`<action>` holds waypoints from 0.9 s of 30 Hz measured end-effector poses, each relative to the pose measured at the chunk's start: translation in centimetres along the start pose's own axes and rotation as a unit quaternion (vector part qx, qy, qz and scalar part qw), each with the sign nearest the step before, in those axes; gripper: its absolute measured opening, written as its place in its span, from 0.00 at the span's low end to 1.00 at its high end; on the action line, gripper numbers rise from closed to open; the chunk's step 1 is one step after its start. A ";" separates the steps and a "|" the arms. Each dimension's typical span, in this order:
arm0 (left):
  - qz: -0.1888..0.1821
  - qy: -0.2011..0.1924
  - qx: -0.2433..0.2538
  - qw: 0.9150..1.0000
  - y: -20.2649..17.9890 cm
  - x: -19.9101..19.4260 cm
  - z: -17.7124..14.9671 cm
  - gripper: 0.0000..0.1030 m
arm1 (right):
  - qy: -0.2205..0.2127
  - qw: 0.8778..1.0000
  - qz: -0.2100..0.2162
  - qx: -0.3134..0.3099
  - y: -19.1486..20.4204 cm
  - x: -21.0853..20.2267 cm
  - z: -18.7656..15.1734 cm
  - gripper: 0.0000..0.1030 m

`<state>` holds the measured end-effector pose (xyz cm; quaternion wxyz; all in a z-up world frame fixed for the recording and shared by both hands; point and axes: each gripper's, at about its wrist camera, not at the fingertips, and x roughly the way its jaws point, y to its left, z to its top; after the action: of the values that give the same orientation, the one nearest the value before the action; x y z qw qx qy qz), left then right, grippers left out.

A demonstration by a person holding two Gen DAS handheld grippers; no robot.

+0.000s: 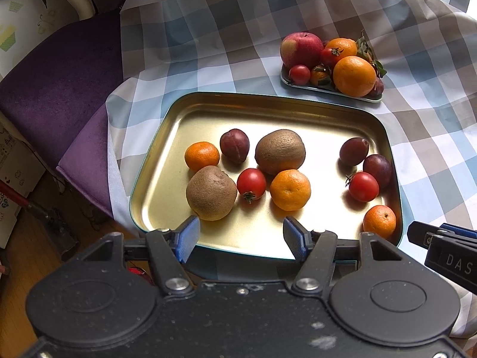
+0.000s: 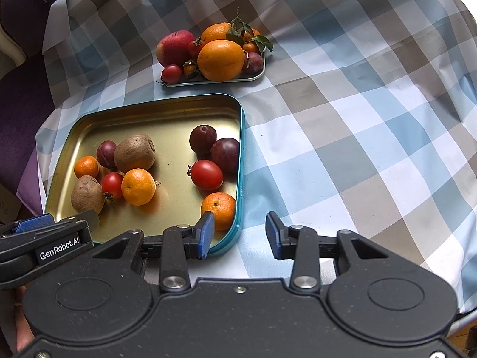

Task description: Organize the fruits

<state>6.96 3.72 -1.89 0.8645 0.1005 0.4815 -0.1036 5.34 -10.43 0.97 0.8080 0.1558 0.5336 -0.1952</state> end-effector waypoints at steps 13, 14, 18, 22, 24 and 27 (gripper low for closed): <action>0.003 0.006 -0.006 1.000 0.1 0.3 0.1 0.62 | 0.005 1.000 0.001 -0.011 0.4 0.3 -0.1 0.46; 0.003 0.006 -0.005 1.000 0.1 0.3 0.1 0.62 | 0.006 1.000 0.002 -0.011 0.4 0.3 -0.2 0.46; 0.004 0.006 -0.006 1.000 0.0 0.2 0.1 0.62 | 0.006 1.000 0.002 -0.012 0.4 0.3 -0.2 0.46; 0.002 0.006 -0.005 1.000 0.0 0.2 0.1 0.62 | 0.007 1.000 0.002 -0.015 0.5 0.4 -0.2 0.46; 0.001 0.005 -0.004 1.000 0.1 0.2 0.1 0.62 | 0.008 1.000 0.003 -0.015 0.5 0.4 -0.2 0.46; 0.002 0.005 -0.002 1.000 0.0 0.1 0.1 0.63 | 0.007 1.000 0.002 -0.015 0.6 0.4 -0.2 0.46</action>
<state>7.10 3.69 -1.96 0.8627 0.0998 0.4856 -0.1003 5.57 -9.90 0.51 0.8070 0.1457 0.5418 -0.1842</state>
